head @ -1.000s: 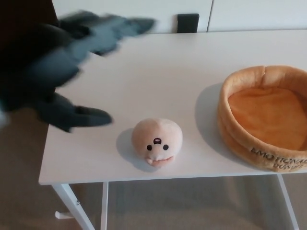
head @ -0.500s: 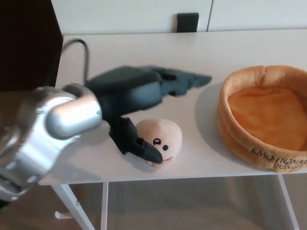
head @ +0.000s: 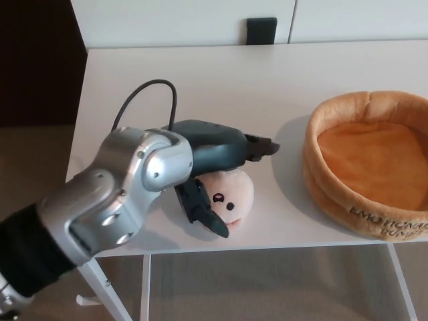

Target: The robot walks towards a table in front, picks a dumpling toy with left hand and puts it in an orange round plate

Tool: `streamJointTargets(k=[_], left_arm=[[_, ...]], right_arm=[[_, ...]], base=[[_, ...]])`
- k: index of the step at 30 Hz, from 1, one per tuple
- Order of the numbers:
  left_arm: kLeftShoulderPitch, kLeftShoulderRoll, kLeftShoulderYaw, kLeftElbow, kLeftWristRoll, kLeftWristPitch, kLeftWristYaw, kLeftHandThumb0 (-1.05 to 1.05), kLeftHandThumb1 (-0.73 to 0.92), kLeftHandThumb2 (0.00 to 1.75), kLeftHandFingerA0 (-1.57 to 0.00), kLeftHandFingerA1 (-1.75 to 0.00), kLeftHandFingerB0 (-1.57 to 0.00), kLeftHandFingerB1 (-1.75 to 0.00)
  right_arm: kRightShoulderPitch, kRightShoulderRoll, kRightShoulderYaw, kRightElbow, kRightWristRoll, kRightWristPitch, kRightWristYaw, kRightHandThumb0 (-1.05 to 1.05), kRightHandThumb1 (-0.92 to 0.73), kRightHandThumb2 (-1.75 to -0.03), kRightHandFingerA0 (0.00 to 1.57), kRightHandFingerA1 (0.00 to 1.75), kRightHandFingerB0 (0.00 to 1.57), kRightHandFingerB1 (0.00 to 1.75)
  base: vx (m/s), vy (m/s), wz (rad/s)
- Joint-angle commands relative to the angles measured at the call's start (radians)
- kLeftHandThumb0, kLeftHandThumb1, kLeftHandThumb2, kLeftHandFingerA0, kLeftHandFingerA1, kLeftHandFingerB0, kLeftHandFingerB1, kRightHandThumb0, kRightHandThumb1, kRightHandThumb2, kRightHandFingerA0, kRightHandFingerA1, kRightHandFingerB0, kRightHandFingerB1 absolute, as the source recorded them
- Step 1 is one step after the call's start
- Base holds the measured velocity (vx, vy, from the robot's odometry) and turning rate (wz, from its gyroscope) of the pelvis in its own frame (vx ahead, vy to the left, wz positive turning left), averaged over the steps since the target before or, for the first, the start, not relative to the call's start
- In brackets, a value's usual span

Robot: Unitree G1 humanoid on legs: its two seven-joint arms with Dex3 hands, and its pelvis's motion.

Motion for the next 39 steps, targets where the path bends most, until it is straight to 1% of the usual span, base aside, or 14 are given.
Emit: streamJointTargets(k=[1, 5, 7, 11, 24, 27, 32, 33, 34, 35, 36, 37, 38, 39], left_arm=[[-0.051, -0.027, -0.05, 0.063, 0.188, 0.186, -0.073, -0.61, 0.36, 0.52, 0.0, 0.0, 0.0, 0.0], [-0.047, -0.021, -0.063, 0.067, 0.241, 0.165, -0.071, -0.65, 0.38, 0.52, 0.0, 0.0, 0.0, 0.0], [-0.044, -0.019, -0.058, 0.067, 0.253, 0.161, -0.073, -0.67, 0.39, 0.52, 0.0, 0.0, 0.0, 0.0], [-0.037, -0.017, -0.047, 0.075, 0.278, 0.149, -0.084, -0.65, 0.39, 0.53, 0.0, 0.0, 0.0, 0.0], [-0.007, -0.051, -0.055, 0.137, 0.348, 0.114, -0.126, -0.69, 0.39, 0.53, 0.0, 0.0, 0.0, 0.0], [0.008, -0.072, -0.052, 0.147, 0.361, 0.115, -0.118, -0.71, 0.39, 0.53, 0.0, 0.0, 0.0, 0.0], [0.016, -0.098, -0.07, 0.165, 0.392, 0.105, -0.128, -0.73, 0.4, 0.54, 0.0, 0.0, 0.0, 0.0], [0.019, -0.106, -0.073, 0.173, 0.397, 0.103, -0.125, -0.72, 0.4, 0.54, 0.0, 0.0, 0.0, 0.0], [0.021, -0.112, -0.075, 0.18, 0.401, 0.099, -0.121, -0.72, 0.4, 0.54, 0.0, 0.0, 0.0, 0.0], [0.025, -0.115, -0.076, 0.185, 0.408, 0.085, -0.114, -0.68, 0.41, 0.53, 0.0, 0.0, 0.0, 0.0], [0.026, -0.116, -0.076, 0.188, 0.412, 0.079, -0.112, -0.68, 0.41, 0.53, 0.0, 0.0, 0.0, 0.0], [0.027, -0.117, -0.078, 0.19, 0.417, 0.071, -0.111, -0.7, 0.46, 0.81, 0.0, -0.01, 0.0, -0.02], [0.031, -0.12, -0.076, 0.19, 0.422, 0.067, -0.108, -0.69, 0.42, 0.54, 0.0, 0.0, 0.0, 0.0], [0.04, -0.126, -0.07, 0.193, 0.424, 0.063, -0.095, -0.68, 0.43, 0.78, 0.0, 0.0, 0.0, -0.03]], right_arm=[[0.002, -0.003, -0.006, 0.005, -0.005, -0.012, -0.015, -0.28, -0.52, -0.56, 0.73, 0.6, 0.33, 0.32], [0.001, -0.008, 0.015, -0.005, -0.027, -0.017, -0.017, -0.28, -0.54, -0.56, 0.79, 0.63, 0.31, 0.31], [-0.003, -0.007, 0.017, -0.004, -0.026, -0.018, -0.014, -0.28, -0.53, -0.56, 0.66, 0.48, 0.32, 0.31], [-0.007, -0.008, 0.011, -0.003, -0.017, -0.02, -0.01, -0.27, -0.54, -0.56, 0.65, 0.45, 0.31, 0.31], [-0.022, 0.0, 0.026, 0.006, -0.031, -0.008, -0.023, -0.28, -0.51, -0.56, 0.69, 0.51, 0.32, 0.31], [-0.025, 0.0, 0.032, 0.007, -0.036, -0.007, -0.025, -0.26, -0.53, -0.56, 0.78, 0.58, 0.32, 0.31], [-0.022, -0.001, 0.028, 0.009, -0.034, -0.015, -0.02, -0.28, -0.52, -0.56, 0.73, 0.51, 0.31, 0.31], [-0.022, -0.001, 0.03, 0.009, -0.036, -0.016, -0.02, -0.19, -0.36, -0.87, 0.68, 0.74, 0.18, 0.5], [-0.022, -0.001, 0.028, 0.008, -0.034, -0.016, -0.019, -0.19, -0.36, -0.87, 0.68, 0.74, 0.18, 0.5], [-0.022, 0.0, 0.023, 0.009, -0.028, -0.012, -0.013, -0.26, -0.52, -0.56, 0.75, 0.62, 0.31, 0.31], [-0.023, 0.001, 0.02, 0.009, -0.026, -0.01, -0.011, -0.26, -0.52, -0.56, 0.75, 0.62, 0.31, 0.31], [-0.021, 0.001, 0.02, 0.009, -0.025, -0.014, -0.009, -0.26, -0.53, -0.56, 0.74, 0.6, 0.31, 0.31], [-0.021, 0.002, 0.02, 0.009, -0.026, -0.015, -0.011, -0.19, -0.36, -0.88, 0.69, 0.74, 0.17, 0.5], [-0.021, 0.003, 0.022, 0.009, -0.03, -0.014, -0.017, -0.29, -0.52, -0.56, 0.77, 0.59, 0.32, 0.31]], base=[[0.0, 0.0, 0.0], [0.0, 0.0, 0.0], [0.0, 0.0, 0.0], [0.0, 0.0, 0.0], [0.0, 0.0, 0.0], [0.0, 0.0, 0.0], [0.0, 0.0, 0.0], [0.0, 0.0, 0.0], [0.0, 0.0, 0.0], [0.0, 0.0, 0.0], [0.0, 0.0, 0.0], [0.0, 0.0, 0.0], [0.0, 0.0, 0.0], [0.0, 0.0, 0.0]])
